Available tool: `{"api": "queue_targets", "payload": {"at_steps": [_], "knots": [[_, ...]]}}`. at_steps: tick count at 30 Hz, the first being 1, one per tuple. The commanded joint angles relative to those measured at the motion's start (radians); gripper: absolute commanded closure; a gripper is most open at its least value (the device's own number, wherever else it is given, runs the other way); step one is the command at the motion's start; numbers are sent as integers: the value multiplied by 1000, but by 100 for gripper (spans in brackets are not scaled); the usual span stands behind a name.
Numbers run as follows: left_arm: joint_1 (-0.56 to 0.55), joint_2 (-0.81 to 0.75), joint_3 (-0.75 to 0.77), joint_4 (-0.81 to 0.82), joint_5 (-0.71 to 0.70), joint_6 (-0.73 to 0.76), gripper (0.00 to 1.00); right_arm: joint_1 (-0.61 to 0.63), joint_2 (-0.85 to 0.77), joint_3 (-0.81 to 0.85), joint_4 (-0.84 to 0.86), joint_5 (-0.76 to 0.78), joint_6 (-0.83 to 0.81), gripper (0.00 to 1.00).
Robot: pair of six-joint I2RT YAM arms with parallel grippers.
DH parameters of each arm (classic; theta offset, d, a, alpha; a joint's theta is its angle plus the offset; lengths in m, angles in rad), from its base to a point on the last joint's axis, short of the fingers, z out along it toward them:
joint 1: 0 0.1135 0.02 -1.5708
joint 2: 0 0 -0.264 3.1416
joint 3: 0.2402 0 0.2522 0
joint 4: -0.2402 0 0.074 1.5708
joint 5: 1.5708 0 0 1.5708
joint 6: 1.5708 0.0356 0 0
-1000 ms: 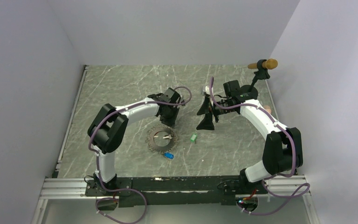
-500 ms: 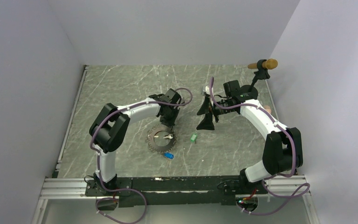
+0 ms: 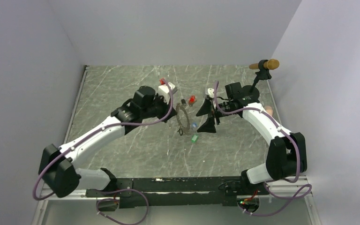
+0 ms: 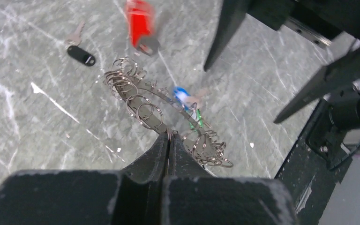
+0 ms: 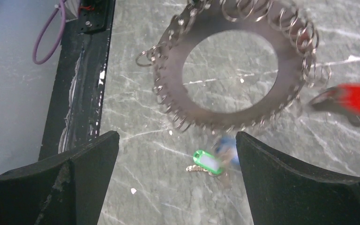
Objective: Put the keys on the keyring
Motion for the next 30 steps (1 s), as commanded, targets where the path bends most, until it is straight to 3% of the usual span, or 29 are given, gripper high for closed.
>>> {"api": "queue_targets", "payload": {"at_steps": [1,13,30], "knots": [[-5,-95,-122,192,174,97,100,47,-80,-26,163,-60,75,0],[-6,-164,-180,238,230,62,100,183,-41,-29,306,-112,278,1],[-6,-275,-294,315,204,-7,100,232,9,-100,670,-174,738,46]]}}
